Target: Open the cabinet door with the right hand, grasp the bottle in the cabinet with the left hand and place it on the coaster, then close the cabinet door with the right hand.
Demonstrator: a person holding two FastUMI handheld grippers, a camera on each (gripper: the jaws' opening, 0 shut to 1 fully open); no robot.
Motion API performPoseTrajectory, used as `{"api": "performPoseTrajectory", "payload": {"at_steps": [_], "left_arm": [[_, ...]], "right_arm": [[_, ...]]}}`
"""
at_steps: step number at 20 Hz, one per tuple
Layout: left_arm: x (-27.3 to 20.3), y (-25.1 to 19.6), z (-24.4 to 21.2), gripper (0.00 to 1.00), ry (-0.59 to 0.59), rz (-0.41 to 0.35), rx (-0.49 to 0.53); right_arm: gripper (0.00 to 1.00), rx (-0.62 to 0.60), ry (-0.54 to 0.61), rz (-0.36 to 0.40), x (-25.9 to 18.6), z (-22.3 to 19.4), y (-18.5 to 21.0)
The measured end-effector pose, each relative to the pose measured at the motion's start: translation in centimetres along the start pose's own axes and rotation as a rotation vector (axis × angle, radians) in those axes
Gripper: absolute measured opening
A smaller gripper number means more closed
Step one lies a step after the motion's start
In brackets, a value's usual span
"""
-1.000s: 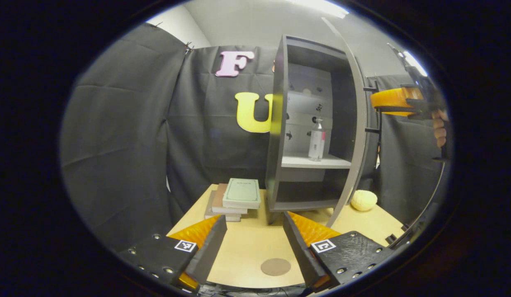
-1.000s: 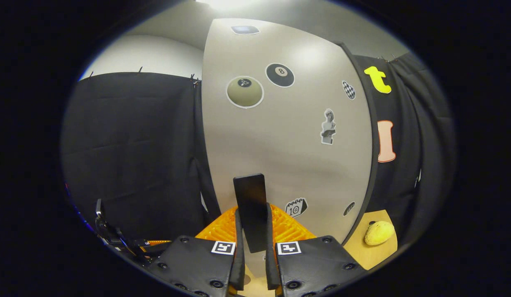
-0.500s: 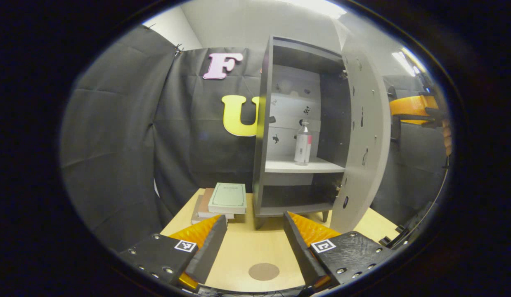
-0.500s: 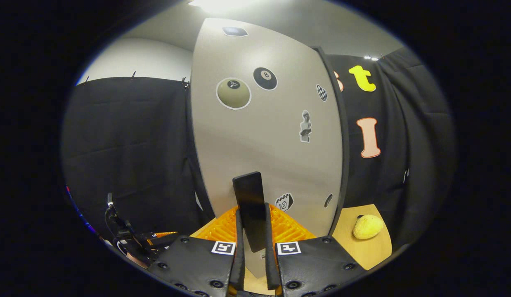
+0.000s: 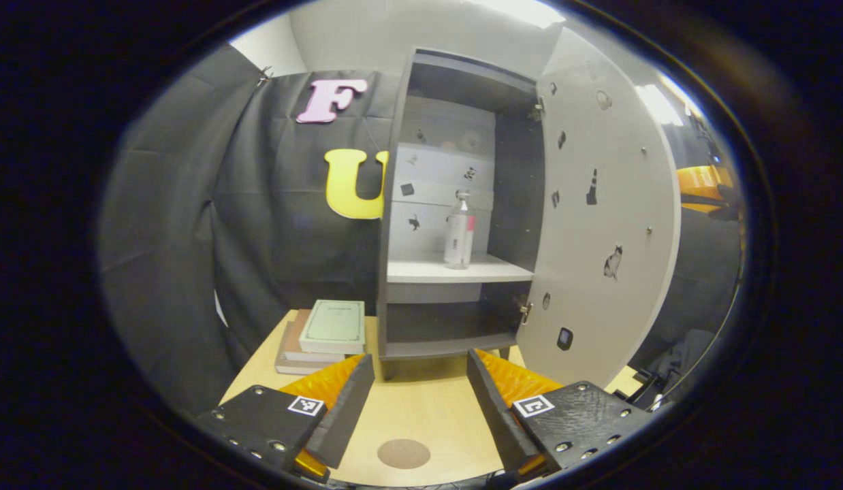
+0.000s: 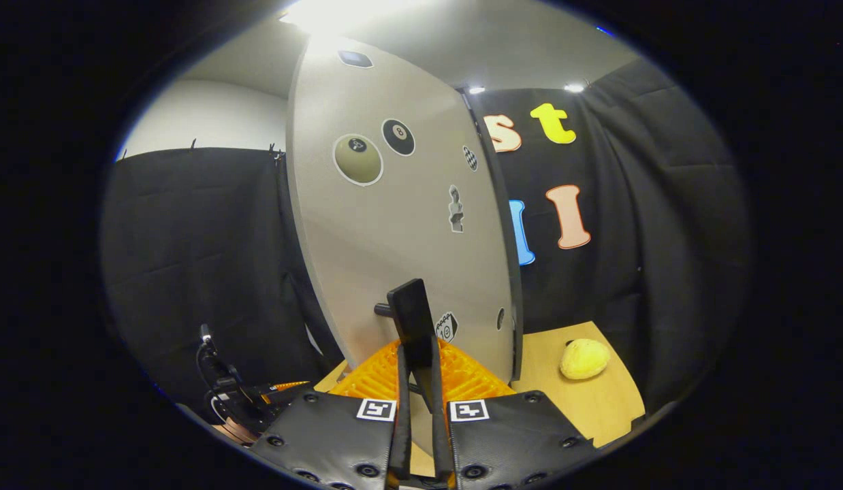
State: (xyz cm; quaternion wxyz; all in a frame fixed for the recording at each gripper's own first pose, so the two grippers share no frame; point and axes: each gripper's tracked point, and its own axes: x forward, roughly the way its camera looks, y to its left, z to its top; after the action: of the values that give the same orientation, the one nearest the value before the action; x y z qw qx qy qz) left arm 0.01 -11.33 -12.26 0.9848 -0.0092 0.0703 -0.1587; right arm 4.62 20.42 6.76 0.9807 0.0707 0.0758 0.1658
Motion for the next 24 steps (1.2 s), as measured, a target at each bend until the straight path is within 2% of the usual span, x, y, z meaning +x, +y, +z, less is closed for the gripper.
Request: {"api": "performPoseTrajectory", "payload": {"at_steps": [2, 3, 4, 6, 7, 8, 9, 11, 13, 14, 15, 17, 19, 21, 22, 24], "left_arm": [[0.9, -1.6, -0.1, 0.83, 0.011, -0.044, 0.010], [1.4, -2.2, 0.0, 0.83, 0.013, -0.064, 0.016], [1.9, -2.9, -0.1, 0.84, 0.017, -0.082, 0.020], [3.0, -4.2, -0.2, 0.83, 0.030, -0.120, 0.021], [3.5, -4.7, -0.5, 0.83, 0.034, -0.137, 0.021], [4.0, -5.1, -0.4, 0.87, 0.037, -0.153, 0.023], [4.4, -5.6, -0.6, 0.85, 0.041, -0.169, 0.023], [5.2, -6.1, -0.8, 0.83, 0.054, -0.202, 0.021], [5.8, -6.9, -0.8, 0.85, 0.062, -0.237, 0.027], [5.9, -7.2, -0.7, 0.83, 0.060, -0.254, 0.033], [6.4, -7.5, -0.6, 0.86, 0.059, -0.274, 0.039], [7.2, -8.2, -0.8, 0.83, 0.067, -0.320, 0.043], [8.2, -8.8, -0.9, 0.85, 0.079, -0.357, 0.045], [9.3, -8.5, -0.3, 0.86, 0.073, -0.362, 0.046], [9.5, -8.2, 0.0, 0.85, 0.070, -0.360, 0.040], [10.0, -7.1, 0.1, 0.82, 0.069, -0.342, 0.024]], "right_arm": [[0.14, -0.064, 0.009, -0.054, -0.6, 0.1, -1.5], [0.09, -0.083, 0.008, -0.083, -1.2, 0.2, -2.2], [0.09, -0.095, 0.004, -0.110, -1.1, 0.2, -2.9], [0.08, -0.088, -0.004, -0.166, -1.5, 0.6, -3.6], [0.03, -0.075, -0.021, -0.189, -2.1, 1.0, -4.2], [0.05, -0.072, -0.037, -0.207, -1.9, 1.1, -5.1], [0.01, -0.072, -0.050, -0.225, -2.1, 1.3, -5.9], [0.04, -0.071, -0.073, -0.259, -2.7, 0.9, -7.8], [0.05, -0.056, -0.079, -0.284, -3.6, 0.5, -9.4], [0.05, -0.042, -0.086, -0.283, -4.0, 0.5, -9.7], [0.05, -0.030, -0.098, -0.268, -4.1, 0.4, -9.8], [0.08, 0.006, -0.118, -0.246, -4.3, 0.4, -9.3], [0.05, 0.029, -0.115, -0.268, -5.0, -0.1, -9.3], [0.00, 0.046, -0.104, -0.304, -6.1, -0.7, -9.6], [0.03, 0.059, -0.099, -0.320, -6.6, -0.8, -9.7], [0.02, 0.085, -0.089, -0.361, -7.7, -0.8, -10.4]]}}
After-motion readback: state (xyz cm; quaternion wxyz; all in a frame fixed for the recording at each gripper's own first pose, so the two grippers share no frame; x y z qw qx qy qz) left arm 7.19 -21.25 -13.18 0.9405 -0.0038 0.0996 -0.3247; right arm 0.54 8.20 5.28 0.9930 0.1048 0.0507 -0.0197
